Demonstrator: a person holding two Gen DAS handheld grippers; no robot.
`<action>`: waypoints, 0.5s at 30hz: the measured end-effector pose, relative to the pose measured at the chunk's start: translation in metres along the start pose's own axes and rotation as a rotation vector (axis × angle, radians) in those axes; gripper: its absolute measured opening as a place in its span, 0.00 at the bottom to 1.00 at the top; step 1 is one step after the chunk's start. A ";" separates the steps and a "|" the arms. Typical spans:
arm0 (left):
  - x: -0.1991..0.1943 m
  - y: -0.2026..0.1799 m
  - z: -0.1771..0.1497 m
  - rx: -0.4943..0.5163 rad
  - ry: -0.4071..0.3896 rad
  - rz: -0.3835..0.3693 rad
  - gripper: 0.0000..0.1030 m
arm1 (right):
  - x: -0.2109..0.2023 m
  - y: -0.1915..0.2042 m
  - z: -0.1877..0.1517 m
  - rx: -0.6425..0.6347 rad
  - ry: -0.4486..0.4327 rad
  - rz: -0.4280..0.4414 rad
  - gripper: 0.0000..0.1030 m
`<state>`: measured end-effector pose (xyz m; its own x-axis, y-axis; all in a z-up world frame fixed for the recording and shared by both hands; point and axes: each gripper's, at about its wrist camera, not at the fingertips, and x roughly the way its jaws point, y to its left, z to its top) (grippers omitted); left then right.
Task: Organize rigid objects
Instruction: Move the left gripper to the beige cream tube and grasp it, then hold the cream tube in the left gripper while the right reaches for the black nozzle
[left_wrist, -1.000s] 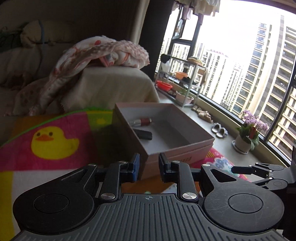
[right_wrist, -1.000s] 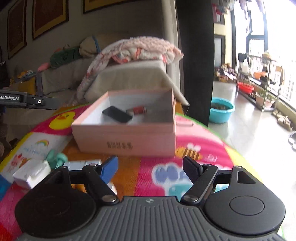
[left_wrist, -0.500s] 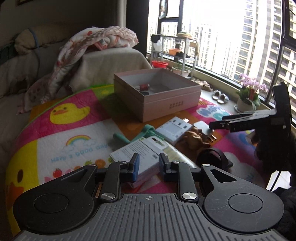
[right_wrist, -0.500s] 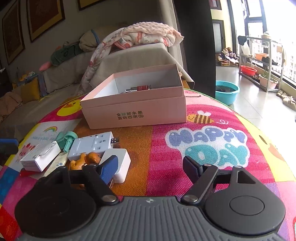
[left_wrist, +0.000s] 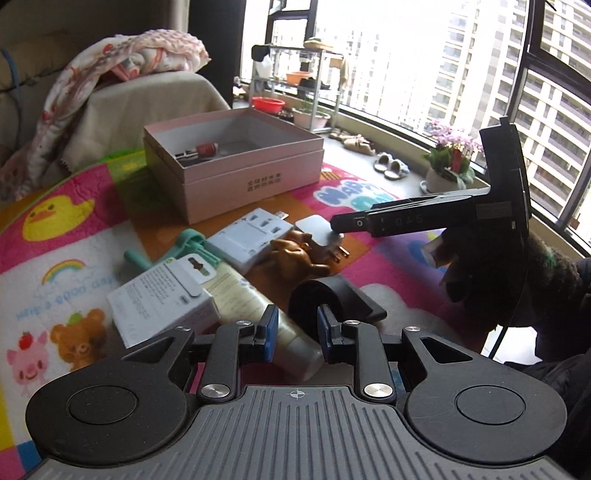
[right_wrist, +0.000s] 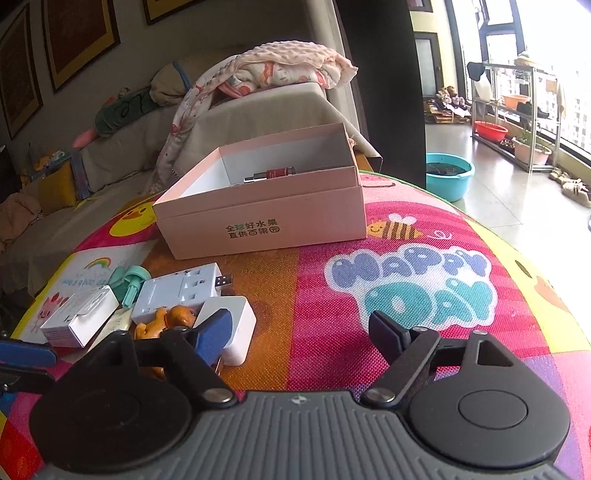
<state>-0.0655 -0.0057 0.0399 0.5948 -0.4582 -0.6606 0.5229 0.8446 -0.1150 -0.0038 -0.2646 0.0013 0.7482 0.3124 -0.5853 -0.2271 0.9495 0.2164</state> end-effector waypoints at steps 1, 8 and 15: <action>0.005 0.000 0.000 -0.014 0.001 0.011 0.25 | 0.000 0.000 0.000 0.001 0.000 0.001 0.79; 0.014 0.016 0.001 -0.061 0.026 0.165 0.32 | 0.001 -0.002 0.000 0.012 0.001 0.002 0.79; 0.012 0.038 -0.004 -0.132 0.048 0.215 0.36 | 0.001 -0.002 0.000 0.014 0.002 0.003 0.80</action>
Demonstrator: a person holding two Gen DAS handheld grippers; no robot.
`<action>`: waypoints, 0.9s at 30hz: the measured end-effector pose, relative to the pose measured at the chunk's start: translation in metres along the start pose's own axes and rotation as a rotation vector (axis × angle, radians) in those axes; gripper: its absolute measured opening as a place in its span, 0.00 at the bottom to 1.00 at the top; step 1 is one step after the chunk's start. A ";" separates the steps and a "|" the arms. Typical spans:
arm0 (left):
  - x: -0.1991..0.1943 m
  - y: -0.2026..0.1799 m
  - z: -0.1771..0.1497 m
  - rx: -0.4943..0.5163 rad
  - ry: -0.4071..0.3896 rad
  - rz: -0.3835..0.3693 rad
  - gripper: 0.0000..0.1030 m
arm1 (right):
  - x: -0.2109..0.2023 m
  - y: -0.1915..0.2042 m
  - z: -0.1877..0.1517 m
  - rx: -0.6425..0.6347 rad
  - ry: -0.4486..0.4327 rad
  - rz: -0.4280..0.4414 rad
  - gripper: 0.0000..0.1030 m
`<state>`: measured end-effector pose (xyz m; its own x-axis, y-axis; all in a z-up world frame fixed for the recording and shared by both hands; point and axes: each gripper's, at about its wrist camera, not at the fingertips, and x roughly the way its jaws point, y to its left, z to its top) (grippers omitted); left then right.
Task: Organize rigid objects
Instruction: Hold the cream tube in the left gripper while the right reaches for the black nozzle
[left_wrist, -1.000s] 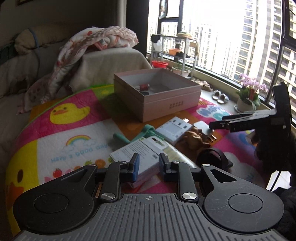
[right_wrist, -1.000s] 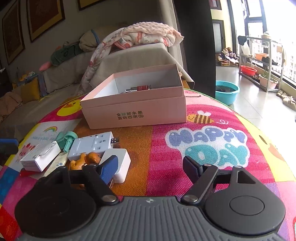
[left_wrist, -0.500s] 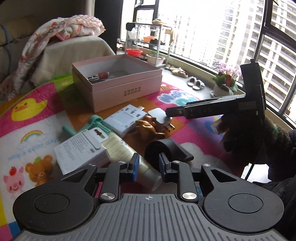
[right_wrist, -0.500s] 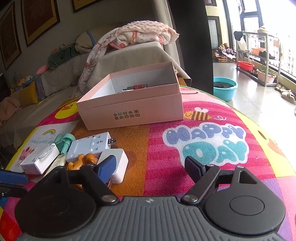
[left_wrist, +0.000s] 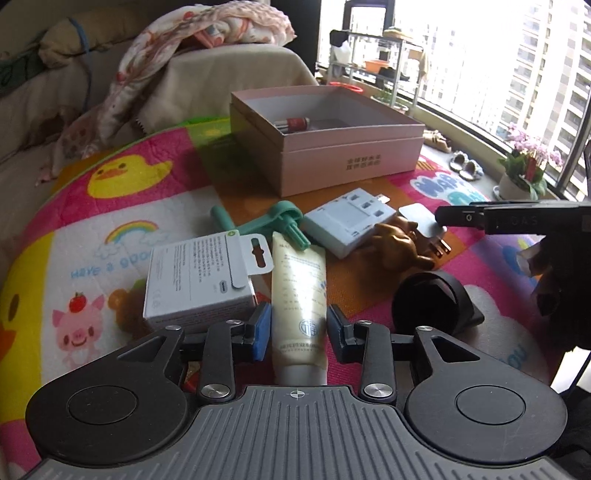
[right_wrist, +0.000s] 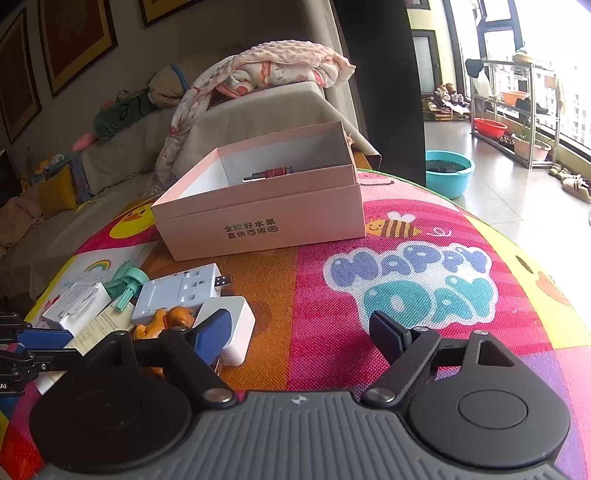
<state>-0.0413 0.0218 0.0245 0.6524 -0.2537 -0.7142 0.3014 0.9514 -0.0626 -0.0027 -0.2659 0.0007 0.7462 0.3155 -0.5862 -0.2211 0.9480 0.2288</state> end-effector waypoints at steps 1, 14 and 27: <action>0.001 0.000 0.001 -0.005 -0.002 -0.006 0.36 | 0.000 0.000 0.000 0.000 0.000 0.000 0.80; 0.024 -0.030 -0.002 0.035 -0.045 0.037 0.42 | 0.004 0.004 0.000 -0.019 0.025 0.015 0.88; 0.008 0.015 -0.030 -0.229 -0.151 -0.111 0.29 | -0.029 0.038 -0.008 -0.205 0.010 0.091 0.89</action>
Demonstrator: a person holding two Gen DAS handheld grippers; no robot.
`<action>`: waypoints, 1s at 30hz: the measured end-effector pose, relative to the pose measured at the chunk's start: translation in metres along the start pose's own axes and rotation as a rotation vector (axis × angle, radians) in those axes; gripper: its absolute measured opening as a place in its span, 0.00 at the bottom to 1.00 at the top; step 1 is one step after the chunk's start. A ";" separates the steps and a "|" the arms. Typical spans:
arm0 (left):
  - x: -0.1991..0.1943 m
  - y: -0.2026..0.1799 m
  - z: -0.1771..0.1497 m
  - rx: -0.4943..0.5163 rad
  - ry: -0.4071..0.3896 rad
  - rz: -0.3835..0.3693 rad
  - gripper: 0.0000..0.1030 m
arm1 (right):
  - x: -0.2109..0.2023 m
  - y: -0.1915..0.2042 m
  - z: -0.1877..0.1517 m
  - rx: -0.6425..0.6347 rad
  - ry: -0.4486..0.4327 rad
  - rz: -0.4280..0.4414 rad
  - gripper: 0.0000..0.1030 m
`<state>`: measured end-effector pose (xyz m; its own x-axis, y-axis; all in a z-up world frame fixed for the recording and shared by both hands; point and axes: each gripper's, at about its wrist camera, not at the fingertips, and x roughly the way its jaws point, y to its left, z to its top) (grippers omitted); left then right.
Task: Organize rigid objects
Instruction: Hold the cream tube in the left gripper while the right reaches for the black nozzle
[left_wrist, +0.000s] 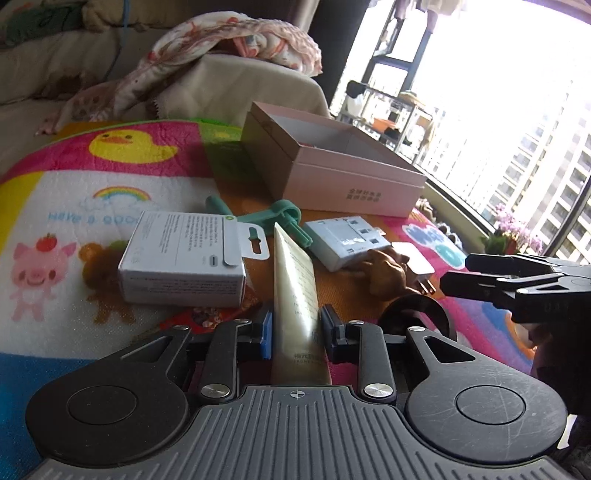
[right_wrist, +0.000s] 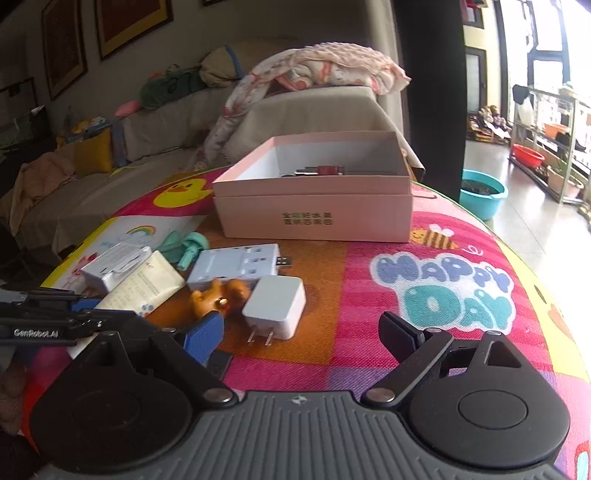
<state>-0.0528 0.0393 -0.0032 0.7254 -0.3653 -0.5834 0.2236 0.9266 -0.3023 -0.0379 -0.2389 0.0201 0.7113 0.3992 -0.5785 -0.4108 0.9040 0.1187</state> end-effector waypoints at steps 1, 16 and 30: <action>0.000 0.000 0.000 0.000 -0.002 0.000 0.29 | 0.000 0.006 0.002 -0.018 -0.004 -0.001 0.89; 0.001 0.006 -0.001 -0.045 -0.020 -0.025 0.29 | 0.031 0.050 0.016 -0.063 0.079 0.148 0.49; 0.002 0.007 -0.001 -0.049 -0.021 -0.027 0.30 | -0.008 0.028 0.004 -0.090 0.110 0.252 0.75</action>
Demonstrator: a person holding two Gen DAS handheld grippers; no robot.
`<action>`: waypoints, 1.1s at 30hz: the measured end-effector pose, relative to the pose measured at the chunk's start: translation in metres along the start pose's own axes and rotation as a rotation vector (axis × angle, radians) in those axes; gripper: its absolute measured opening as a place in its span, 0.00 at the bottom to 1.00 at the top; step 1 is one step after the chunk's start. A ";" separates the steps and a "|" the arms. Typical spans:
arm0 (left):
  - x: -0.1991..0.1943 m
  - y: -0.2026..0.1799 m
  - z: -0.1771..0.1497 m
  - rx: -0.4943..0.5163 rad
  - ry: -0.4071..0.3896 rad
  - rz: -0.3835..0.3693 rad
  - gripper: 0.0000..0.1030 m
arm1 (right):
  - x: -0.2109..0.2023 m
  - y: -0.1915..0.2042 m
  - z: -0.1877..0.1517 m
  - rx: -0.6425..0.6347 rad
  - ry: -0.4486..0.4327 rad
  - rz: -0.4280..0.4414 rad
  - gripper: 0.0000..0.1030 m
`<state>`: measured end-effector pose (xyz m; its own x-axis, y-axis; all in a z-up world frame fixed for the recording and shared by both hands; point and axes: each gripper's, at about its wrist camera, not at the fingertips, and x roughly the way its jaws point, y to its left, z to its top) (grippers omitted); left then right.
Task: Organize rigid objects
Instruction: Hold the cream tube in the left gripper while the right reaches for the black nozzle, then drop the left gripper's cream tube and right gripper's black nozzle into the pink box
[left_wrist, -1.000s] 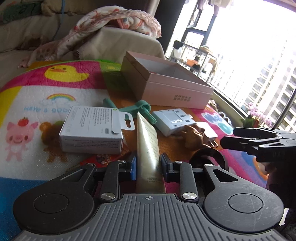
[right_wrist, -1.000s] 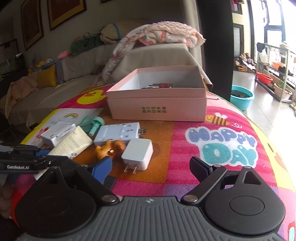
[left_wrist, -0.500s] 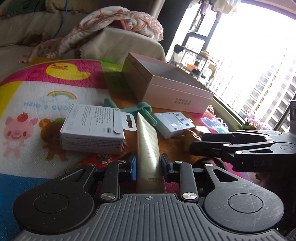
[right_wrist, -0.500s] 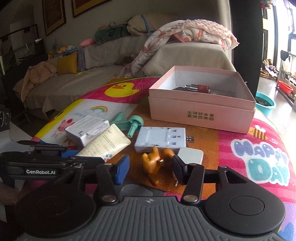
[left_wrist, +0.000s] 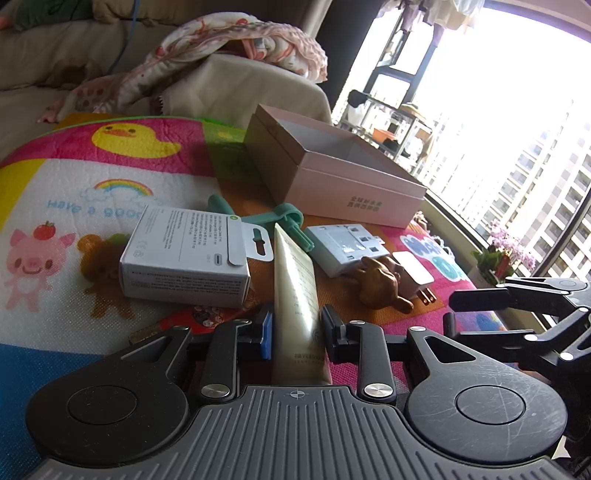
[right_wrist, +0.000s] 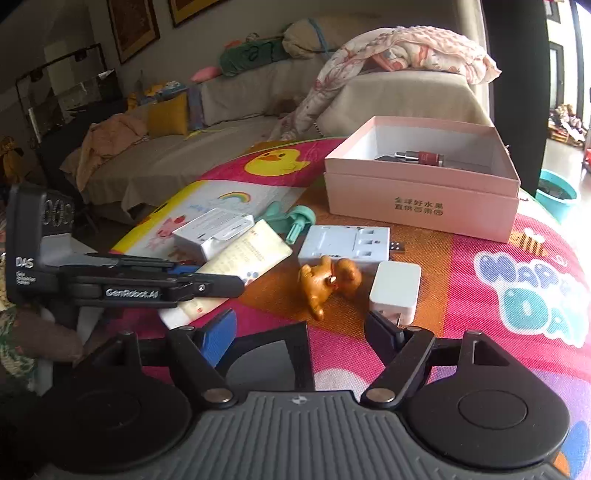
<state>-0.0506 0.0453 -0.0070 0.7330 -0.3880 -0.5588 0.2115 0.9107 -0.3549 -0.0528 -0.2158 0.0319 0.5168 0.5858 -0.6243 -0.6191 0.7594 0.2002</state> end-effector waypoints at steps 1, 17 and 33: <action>0.000 0.000 0.000 -0.001 0.000 -0.001 0.30 | -0.004 0.000 -0.001 -0.021 -0.005 0.002 0.75; 0.001 0.001 0.000 -0.003 0.000 -0.002 0.30 | 0.000 0.012 -0.020 -0.217 0.041 -0.006 0.75; 0.002 0.004 0.000 -0.031 -0.002 -0.017 0.30 | 0.053 0.036 0.008 -0.190 0.034 -0.018 0.55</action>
<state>-0.0480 0.0480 -0.0095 0.7305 -0.4031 -0.5513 0.2036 0.8990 -0.3876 -0.0432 -0.1556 0.0118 0.5109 0.5600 -0.6522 -0.7119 0.7009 0.0442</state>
